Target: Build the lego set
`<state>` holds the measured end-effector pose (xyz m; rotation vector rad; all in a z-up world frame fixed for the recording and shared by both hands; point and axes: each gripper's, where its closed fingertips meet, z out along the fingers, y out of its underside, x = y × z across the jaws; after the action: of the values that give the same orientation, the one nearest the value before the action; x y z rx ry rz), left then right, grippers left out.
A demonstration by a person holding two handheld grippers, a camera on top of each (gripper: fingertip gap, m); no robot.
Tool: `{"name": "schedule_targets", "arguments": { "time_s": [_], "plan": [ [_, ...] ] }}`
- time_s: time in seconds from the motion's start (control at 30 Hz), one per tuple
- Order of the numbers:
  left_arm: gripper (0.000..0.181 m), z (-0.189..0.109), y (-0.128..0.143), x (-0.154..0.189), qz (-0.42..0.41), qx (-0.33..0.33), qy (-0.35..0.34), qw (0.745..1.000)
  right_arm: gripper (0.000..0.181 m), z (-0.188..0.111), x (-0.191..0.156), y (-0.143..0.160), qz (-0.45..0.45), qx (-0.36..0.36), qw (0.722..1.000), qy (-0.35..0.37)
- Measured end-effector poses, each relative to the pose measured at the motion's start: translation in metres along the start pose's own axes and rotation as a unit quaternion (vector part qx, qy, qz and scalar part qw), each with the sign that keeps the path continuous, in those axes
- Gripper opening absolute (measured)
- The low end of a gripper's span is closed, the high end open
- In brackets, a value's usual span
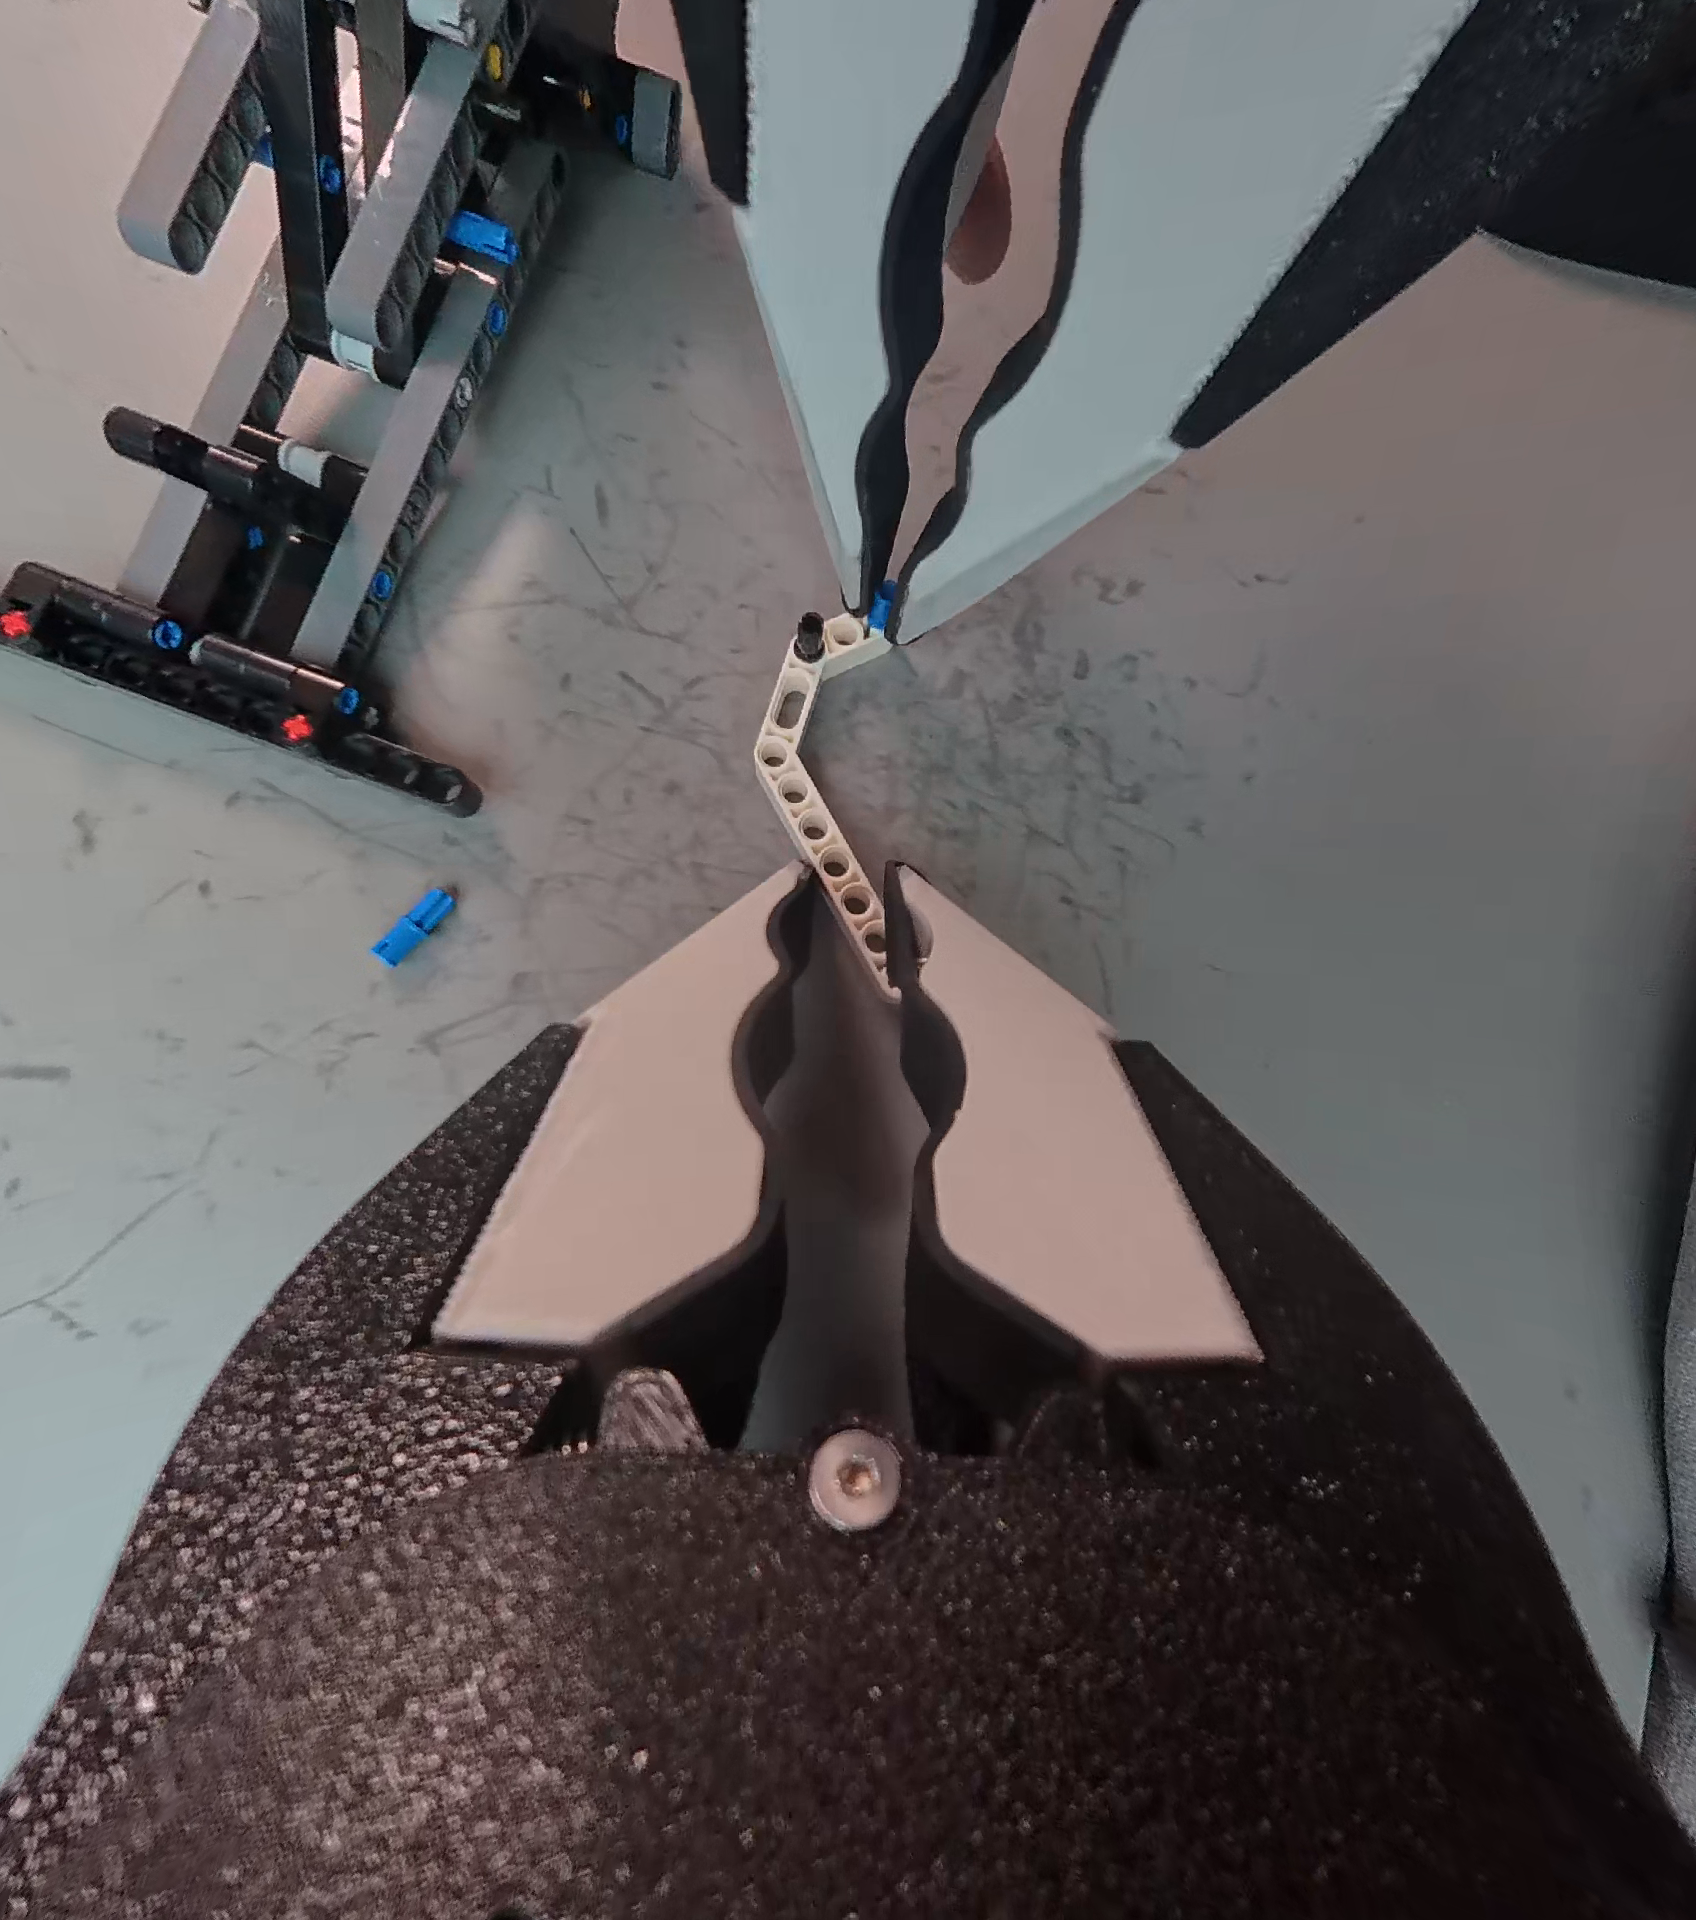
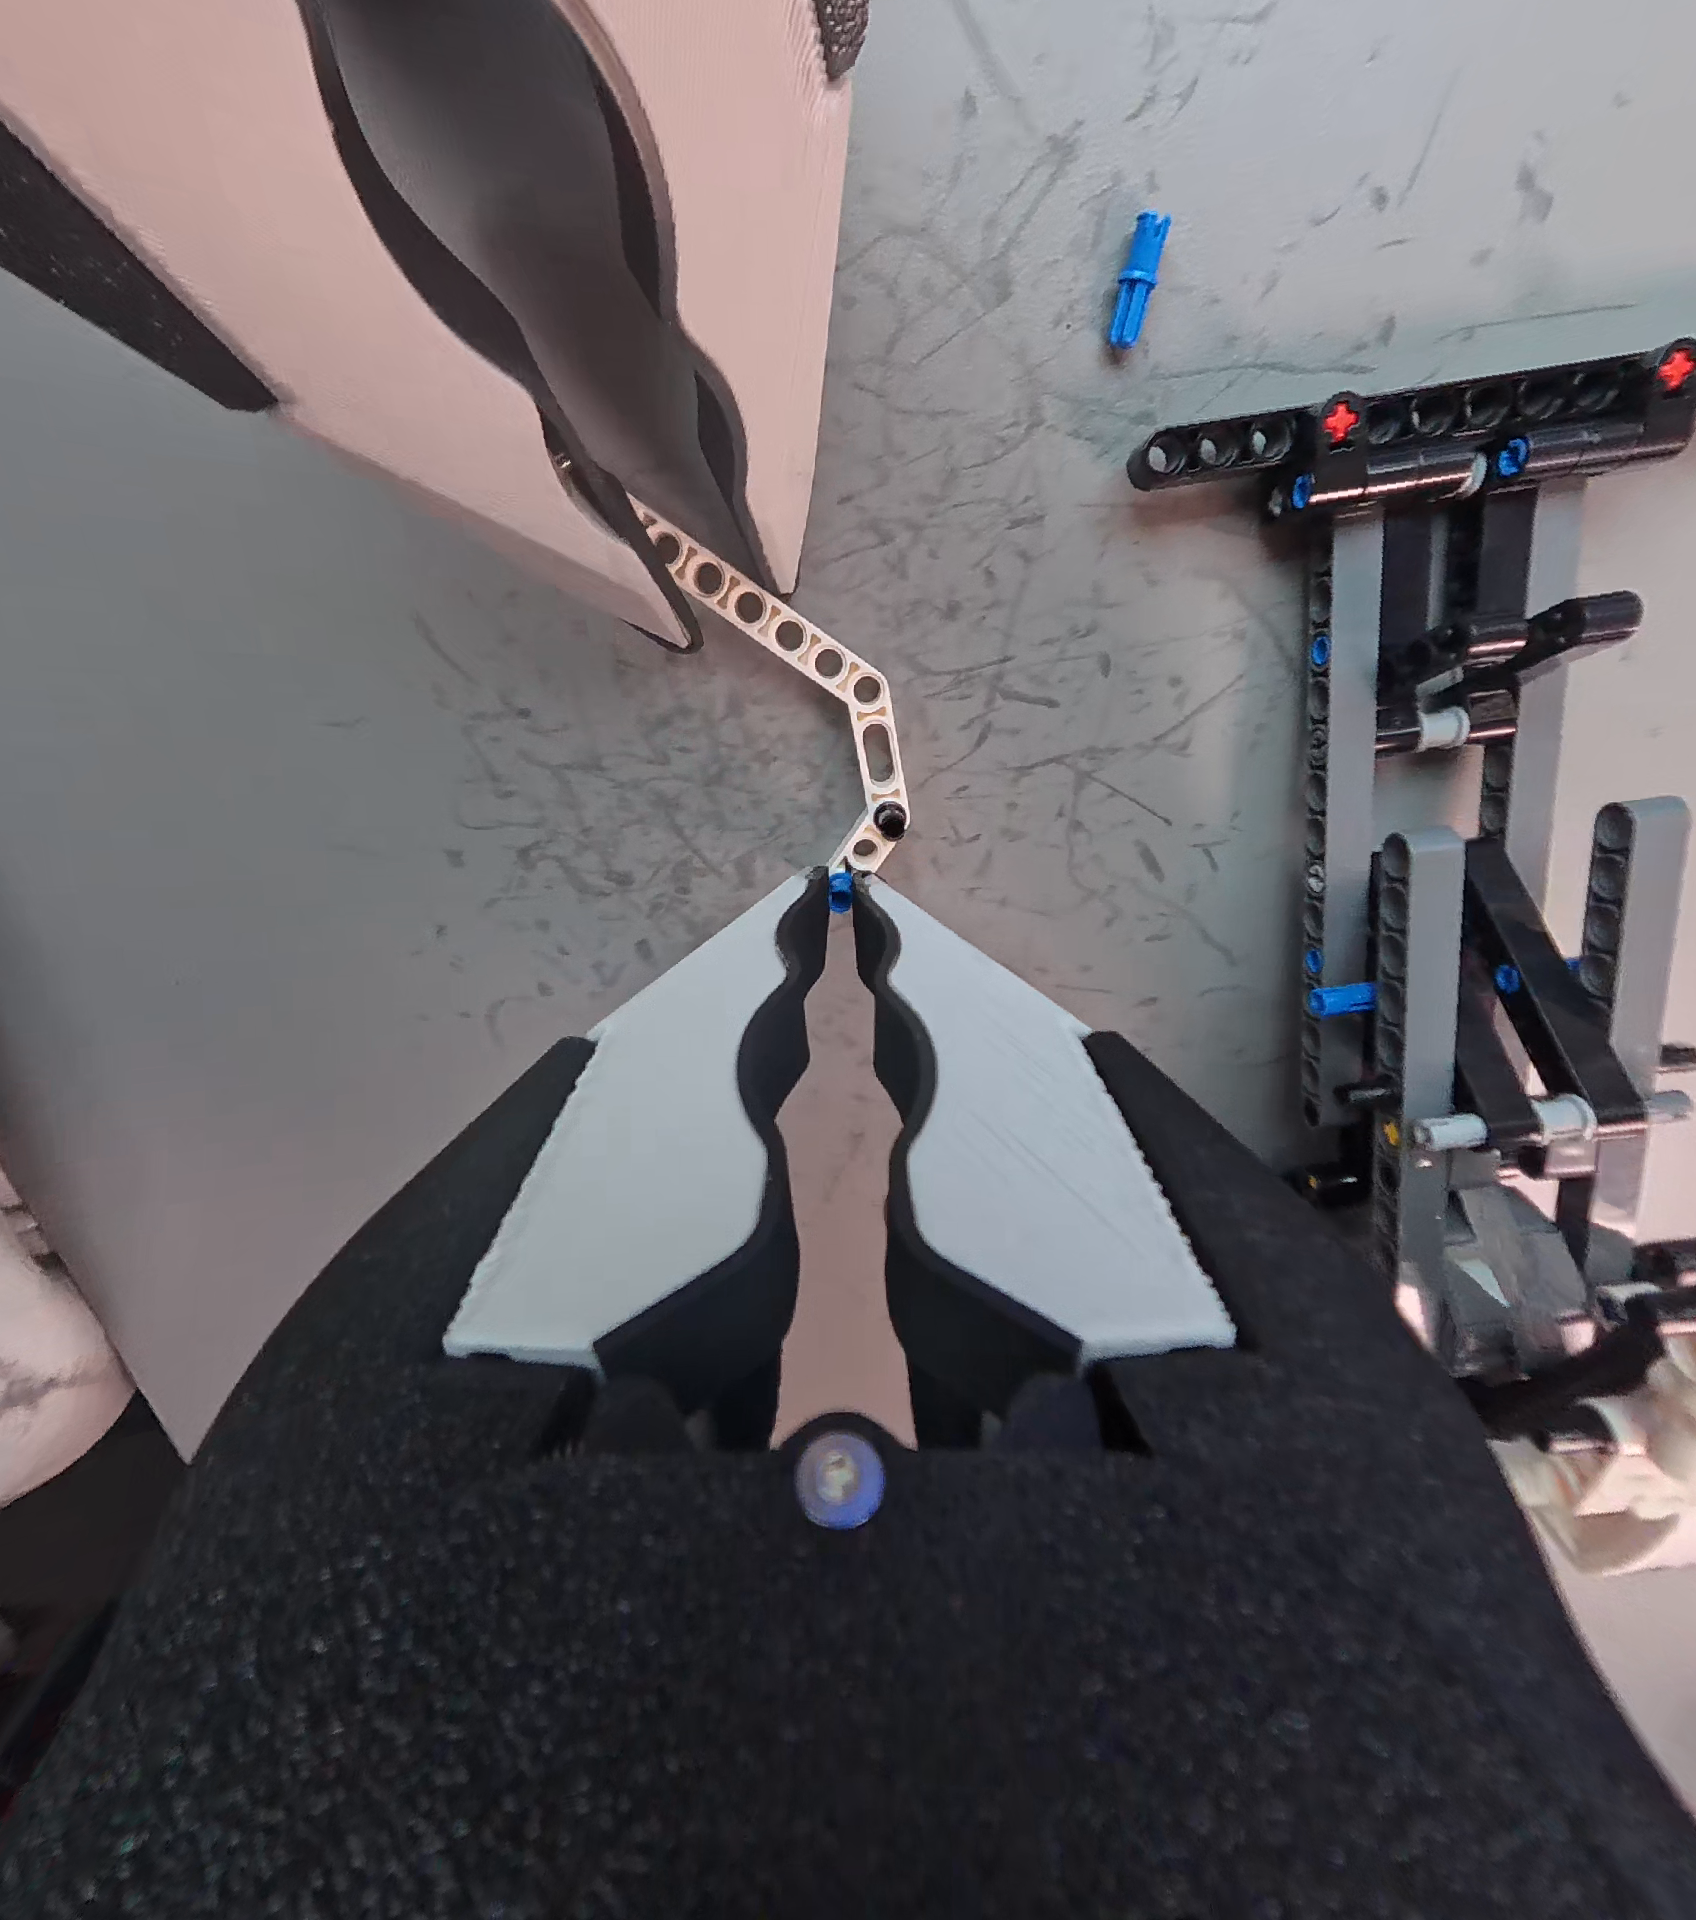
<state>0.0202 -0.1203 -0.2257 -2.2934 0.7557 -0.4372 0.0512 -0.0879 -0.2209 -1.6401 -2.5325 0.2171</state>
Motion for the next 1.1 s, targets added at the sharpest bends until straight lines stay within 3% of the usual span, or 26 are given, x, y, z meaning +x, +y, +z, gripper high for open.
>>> {"name": "schedule_targets", "arguments": {
  "time_s": [0.03, 0.07, 0.13, 0.2, 0.3, 0.47, 0.87, 1.0, 1.03, 1.1],
  "plan": [
    [0.012, 0.0, 0.0, 0.0, -0.001, 0.0, 0.0, 1.0, 0.004, 0.0, 0.0, 0.0, 0.0, 0.018, 1.0, 0.005],
    [0.012, 0.0, 0.0, 0.0, 0.0, 0.0, -0.001, 1.0, 0.004, 0.0, 0.0, -0.001, -0.006, 0.04, 0.999, 0.012],
    [0.009, 0.0, 0.0, -0.001, 0.001, 0.0, -0.005, 1.0, 0.023, -0.004, -0.003, -0.002, -0.009, 0.089, 0.996, 0.014],
    [0.009, 0.0, 0.0, -0.001, 0.0, 0.001, -0.004, 1.0, 0.021, -0.013, -0.005, -0.008, -0.022, 0.137, 0.99, 0.032],
    [0.009, 0.001, 0.0, -0.002, -0.001, 0.002, -0.004, 1.0, 0.015, -0.018, -0.011, -0.008, -0.06, 0.152, 0.985, 0.063],
    [0.008, 0.001, 0.0, -0.002, 0.001, 0.002, -0.006, 1.0, 0.0, -0.011, -0.016, 0.001, -0.066, 0.136, 0.986, 0.073],
    [0.008, 0.001, 0.0, -0.002, 0.006, 0.002, -0.009, 1.0, 0.0, -0.009, -0.016, 0.002, -0.055, 0.076, 0.995, 0.036],
    [0.008, 0.001, 0.0, -0.002, 0.01, 0.002, -0.008, 1.0, 0.0, -0.01, -0.014, 0.0, -0.014, 0.157, 0.987, 0.042],
    [0.008, 0.001, 0.0, -0.002, 0.017, 0.003, -0.008, 1.0, 0.011, -0.012, -0.014, 0.0, -0.003, 0.187, 0.981, 0.042],
    [0.008, 0.001, -0.001, -0.002, 0.021, 0.005, -0.006, 1.0, 0.015, -0.019, -0.014, -0.003, 0.018, 0.249, 0.968, 0.037]
  ]
}}
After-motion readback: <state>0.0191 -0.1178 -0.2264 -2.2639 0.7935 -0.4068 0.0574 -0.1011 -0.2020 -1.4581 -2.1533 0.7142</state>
